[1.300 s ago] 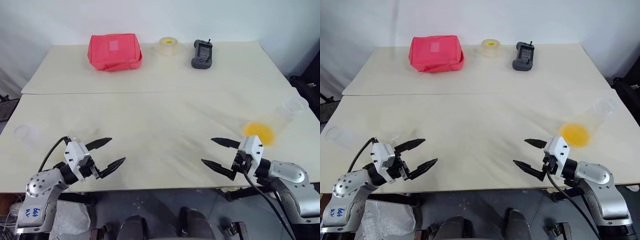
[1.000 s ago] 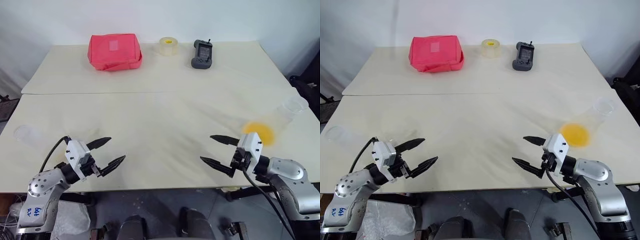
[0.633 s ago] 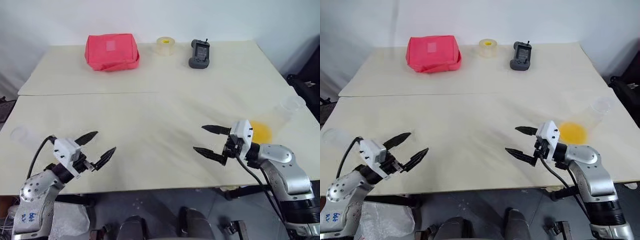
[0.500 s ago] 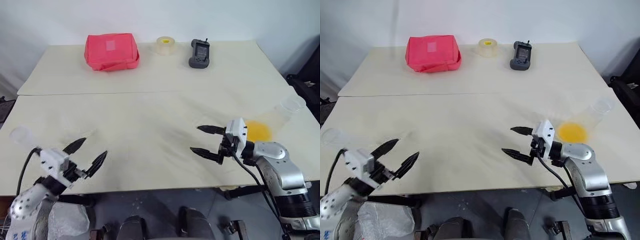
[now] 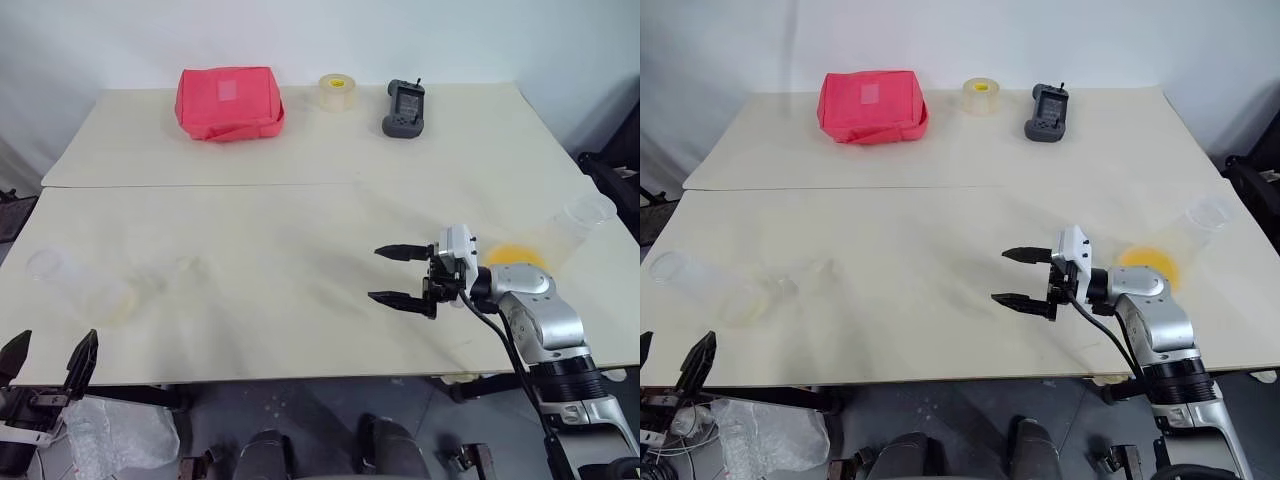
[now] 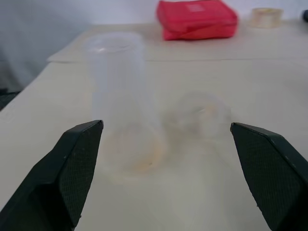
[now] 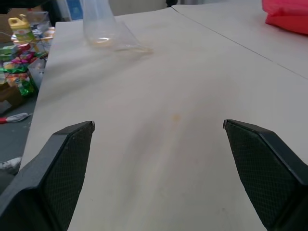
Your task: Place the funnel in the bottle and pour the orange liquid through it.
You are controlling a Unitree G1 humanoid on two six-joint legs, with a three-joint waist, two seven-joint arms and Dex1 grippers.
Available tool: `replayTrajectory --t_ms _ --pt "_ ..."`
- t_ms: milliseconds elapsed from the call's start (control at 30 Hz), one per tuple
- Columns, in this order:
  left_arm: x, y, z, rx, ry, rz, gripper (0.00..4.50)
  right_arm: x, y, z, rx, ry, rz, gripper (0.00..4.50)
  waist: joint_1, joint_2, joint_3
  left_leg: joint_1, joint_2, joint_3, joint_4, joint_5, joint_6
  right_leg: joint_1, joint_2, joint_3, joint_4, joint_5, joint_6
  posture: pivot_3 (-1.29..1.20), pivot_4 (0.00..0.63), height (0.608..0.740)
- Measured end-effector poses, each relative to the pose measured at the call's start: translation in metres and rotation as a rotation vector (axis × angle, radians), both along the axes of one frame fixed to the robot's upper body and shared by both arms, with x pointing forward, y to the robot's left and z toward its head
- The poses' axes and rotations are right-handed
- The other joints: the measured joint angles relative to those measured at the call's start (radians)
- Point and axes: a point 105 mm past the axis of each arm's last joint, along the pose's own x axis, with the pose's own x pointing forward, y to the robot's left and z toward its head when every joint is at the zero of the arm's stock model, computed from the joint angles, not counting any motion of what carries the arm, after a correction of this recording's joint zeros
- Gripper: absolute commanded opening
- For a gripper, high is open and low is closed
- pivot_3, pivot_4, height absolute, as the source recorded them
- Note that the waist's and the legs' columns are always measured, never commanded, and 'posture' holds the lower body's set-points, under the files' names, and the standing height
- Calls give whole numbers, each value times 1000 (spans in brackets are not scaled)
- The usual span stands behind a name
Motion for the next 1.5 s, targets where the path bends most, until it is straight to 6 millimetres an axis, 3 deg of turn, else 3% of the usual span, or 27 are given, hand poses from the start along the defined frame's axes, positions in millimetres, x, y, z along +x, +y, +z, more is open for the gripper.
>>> replayTrajectory --t_ms 200,433,733,967,1200,1300,1467,1500 --pt "-4 15 4 -37 -33 121 4500 -5 3 3 38 26 44 4491 0 0 0 0 0 0 0 0 0 0 0 0 0 0 0 0 150 740" --pt "16 27 18 -2 -60 135 4500 -13 15 17 88 -12 102 4491 -3 0 0 0 0 0 0 0 -1 0 0 0 1 0 0 0 150 740" --pt "46 36 16 19 -45 113 4500 -9 21 31 115 -59 92 4491 -1 -1 0 0 0 0 0 0 -1 -1 0 0 2 0 0 0 150 740" --pt "72 38 20 24 -47 70 4500 -9 22 35 126 -76 77 4491 -2 -1 0 0 0 1 -1 0 -1 -1 0 0 2 0 0 0 150 740" --pt "82 37 19 20 -45 40 4500 -11 19 34 124 -76 55 4491 -2 -1 0 0 0 1 -1 0 -2 -1 0 0 2 0 0 0 150 740" --pt "84 36 19 20 -47 26 3906 -12 17 35 117 -80 46 4500 -2 -1 0 0 0 1 -1 0 -2 -1 0 0 2 0 0 0 150 740" --pt "87 40 16 7 -40 39 2427 -14 10 35 110 -78 12 4500 -2 -1 0 0 0 1 -1 0 -2 -1 0 0 2 0 0 0 150 740" --pt "87 41 16 9 -40 37 2354 -14 10 35 111 -80 10 4500 -2 -1 0 0 0 1 -1 0 -2 -1 0 0 2 0 0 0 150 740"
